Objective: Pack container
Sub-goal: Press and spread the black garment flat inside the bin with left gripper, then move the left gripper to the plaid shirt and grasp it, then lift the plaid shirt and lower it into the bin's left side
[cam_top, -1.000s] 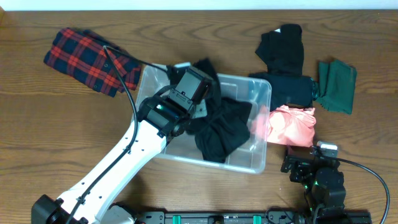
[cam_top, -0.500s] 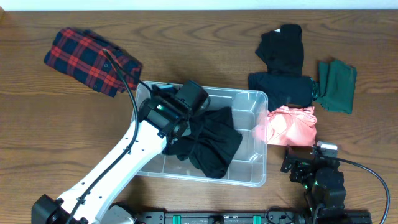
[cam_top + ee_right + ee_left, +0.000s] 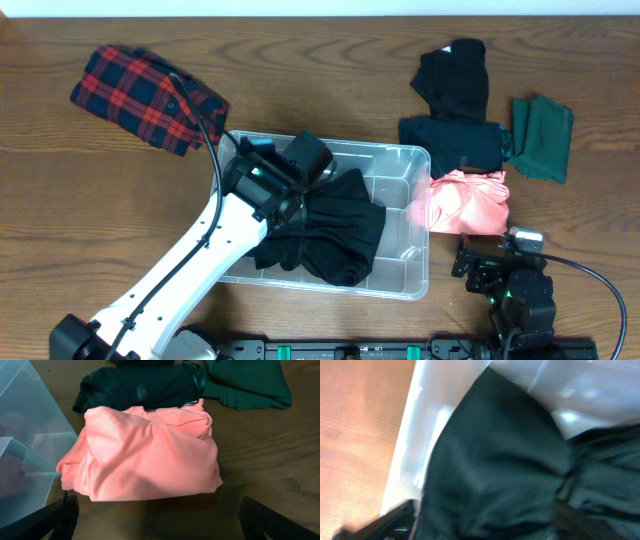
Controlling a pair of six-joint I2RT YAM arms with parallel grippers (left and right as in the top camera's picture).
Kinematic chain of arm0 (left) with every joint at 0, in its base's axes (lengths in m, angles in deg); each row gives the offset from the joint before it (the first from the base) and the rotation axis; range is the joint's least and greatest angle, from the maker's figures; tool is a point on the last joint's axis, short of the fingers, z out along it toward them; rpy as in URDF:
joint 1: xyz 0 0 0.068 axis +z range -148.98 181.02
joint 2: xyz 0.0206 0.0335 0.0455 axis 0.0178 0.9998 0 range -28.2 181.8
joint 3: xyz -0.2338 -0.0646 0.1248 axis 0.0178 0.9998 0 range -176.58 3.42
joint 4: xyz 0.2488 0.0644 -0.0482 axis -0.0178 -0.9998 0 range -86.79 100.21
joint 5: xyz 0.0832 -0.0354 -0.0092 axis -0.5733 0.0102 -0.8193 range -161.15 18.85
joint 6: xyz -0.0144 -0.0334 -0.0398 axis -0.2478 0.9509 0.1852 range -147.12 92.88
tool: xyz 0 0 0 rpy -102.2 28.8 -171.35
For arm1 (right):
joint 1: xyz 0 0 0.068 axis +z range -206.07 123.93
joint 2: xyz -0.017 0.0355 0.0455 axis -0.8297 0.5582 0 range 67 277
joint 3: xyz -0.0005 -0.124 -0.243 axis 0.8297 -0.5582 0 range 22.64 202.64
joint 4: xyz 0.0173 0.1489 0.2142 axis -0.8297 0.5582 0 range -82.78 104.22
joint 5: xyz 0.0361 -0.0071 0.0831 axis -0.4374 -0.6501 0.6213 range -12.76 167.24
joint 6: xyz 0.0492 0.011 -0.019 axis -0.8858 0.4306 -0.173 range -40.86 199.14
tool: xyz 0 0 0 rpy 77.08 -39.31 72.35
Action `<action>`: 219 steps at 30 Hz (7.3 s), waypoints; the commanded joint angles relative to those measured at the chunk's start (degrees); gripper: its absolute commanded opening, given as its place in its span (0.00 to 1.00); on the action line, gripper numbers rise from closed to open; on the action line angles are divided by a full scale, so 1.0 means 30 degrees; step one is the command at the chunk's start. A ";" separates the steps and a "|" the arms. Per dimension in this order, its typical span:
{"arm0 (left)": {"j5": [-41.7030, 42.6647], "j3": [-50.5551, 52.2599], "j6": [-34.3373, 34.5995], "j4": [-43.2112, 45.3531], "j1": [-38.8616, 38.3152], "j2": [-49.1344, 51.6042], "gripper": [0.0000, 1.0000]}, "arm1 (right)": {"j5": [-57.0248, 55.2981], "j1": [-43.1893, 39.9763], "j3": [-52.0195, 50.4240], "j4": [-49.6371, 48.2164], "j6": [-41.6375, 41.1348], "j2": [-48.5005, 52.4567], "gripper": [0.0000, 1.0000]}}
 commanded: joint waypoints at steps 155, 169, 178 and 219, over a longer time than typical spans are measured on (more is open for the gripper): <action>1.9773 0.0160 0.2229 2.6942 2.4363 1.4120 0.89 | -0.0058 -0.0109 -0.0080 0.0029 -0.0291 -0.0102 0.99; 1.7966 0.0160 0.3381 2.9070 2.1784 1.5868 0.82 | -0.0058 -0.0109 -0.0080 0.0029 -0.0291 -0.0102 0.99; 1.7398 0.0168 0.3242 2.8924 2.1500 1.5868 0.12 | -0.0058 -0.0109 -0.0080 0.0029 -0.0291 -0.0102 0.99; 2.7285 0.0219 -0.8313 1.4717 1.3916 -0.3934 0.06 | -0.0066 -0.0109 -0.0080 0.0029 -0.0291 -0.0102 0.99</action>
